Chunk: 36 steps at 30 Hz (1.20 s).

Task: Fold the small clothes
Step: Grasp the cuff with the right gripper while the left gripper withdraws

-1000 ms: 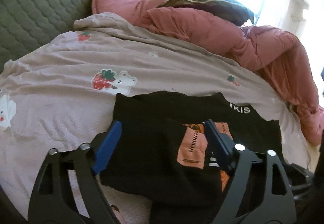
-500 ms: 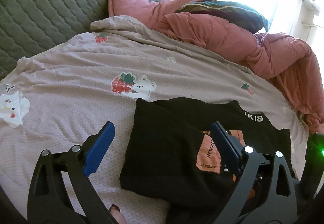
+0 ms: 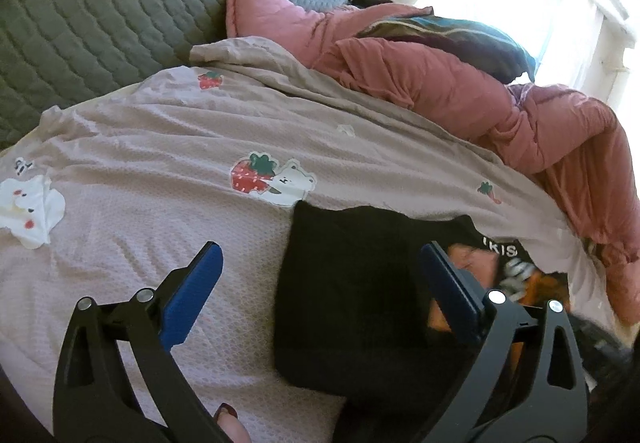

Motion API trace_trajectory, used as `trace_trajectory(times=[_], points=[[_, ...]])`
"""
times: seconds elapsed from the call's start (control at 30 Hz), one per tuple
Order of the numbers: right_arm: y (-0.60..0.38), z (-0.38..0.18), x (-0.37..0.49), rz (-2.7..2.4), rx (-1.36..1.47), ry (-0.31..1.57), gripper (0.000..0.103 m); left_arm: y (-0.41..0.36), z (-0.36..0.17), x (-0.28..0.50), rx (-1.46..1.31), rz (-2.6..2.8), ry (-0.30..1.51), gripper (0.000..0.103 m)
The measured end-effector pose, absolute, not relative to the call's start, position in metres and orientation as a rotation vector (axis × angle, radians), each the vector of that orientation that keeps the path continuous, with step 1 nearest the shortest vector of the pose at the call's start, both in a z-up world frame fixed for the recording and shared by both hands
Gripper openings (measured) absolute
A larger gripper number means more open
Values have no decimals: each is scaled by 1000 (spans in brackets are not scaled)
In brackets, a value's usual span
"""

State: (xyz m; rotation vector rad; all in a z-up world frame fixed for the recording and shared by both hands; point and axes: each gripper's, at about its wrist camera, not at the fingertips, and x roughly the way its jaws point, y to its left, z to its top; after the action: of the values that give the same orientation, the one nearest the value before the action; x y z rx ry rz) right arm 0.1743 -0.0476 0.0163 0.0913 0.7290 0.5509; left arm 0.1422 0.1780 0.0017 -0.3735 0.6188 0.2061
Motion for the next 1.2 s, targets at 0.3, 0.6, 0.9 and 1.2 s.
trace_trajectory(times=[0.3, 0.6, 0.9, 1.2], points=[[-118, 66, 179, 397, 89, 559, 13, 178, 1, 143, -368, 204, 618, 93], [-176, 49, 196, 262, 117, 600, 13, 157, -4, 148, -312, 158, 634, 92], [-189, 27, 199, 220, 119, 643, 13, 94, -13, 166, -123, 10, 668, 92], [-196, 15, 204, 215, 108, 681, 13, 67, -33, 192, -65, -121, 728, 91]])
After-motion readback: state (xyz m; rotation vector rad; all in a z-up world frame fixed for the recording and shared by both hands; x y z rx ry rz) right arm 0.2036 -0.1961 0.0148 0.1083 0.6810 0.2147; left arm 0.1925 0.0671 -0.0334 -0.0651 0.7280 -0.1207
